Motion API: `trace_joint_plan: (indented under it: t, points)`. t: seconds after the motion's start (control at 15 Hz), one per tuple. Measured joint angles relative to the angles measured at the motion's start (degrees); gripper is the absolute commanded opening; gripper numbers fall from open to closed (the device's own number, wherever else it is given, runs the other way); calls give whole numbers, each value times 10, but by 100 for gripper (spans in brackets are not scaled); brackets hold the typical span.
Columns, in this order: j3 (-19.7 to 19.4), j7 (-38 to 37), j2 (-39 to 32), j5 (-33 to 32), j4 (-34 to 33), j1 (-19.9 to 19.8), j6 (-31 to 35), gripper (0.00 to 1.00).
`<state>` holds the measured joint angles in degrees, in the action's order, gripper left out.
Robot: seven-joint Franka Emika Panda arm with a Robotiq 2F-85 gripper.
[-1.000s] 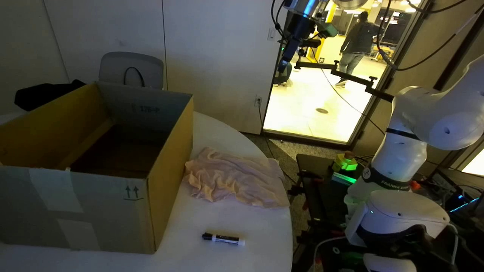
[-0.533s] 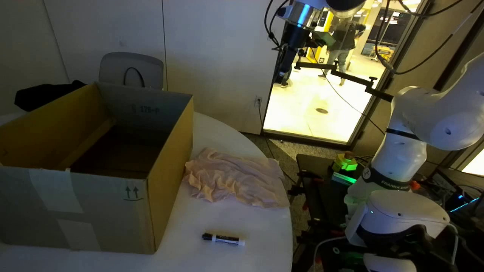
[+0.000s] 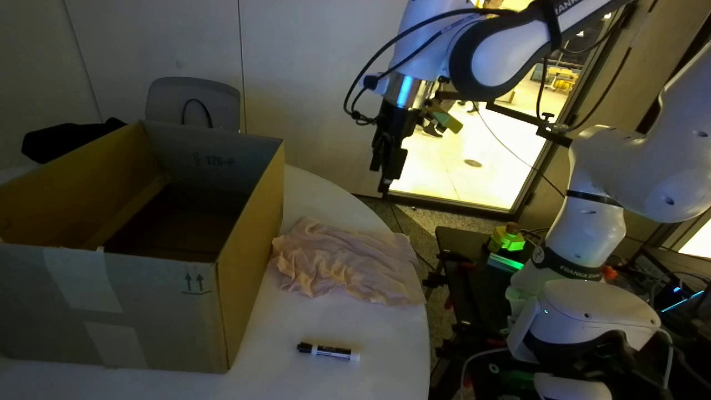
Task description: Put the black marker on the towel then fold the towel twice and put it in the box.
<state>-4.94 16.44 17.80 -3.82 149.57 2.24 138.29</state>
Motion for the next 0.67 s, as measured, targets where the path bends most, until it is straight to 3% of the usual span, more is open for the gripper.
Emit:
trace_joint_plan:
  t: [0.33,0.67]
  points:
    - [49,-10,-94,28,0,38,67,100]
    - [90,-27,-147,115,-3,68,108,100]
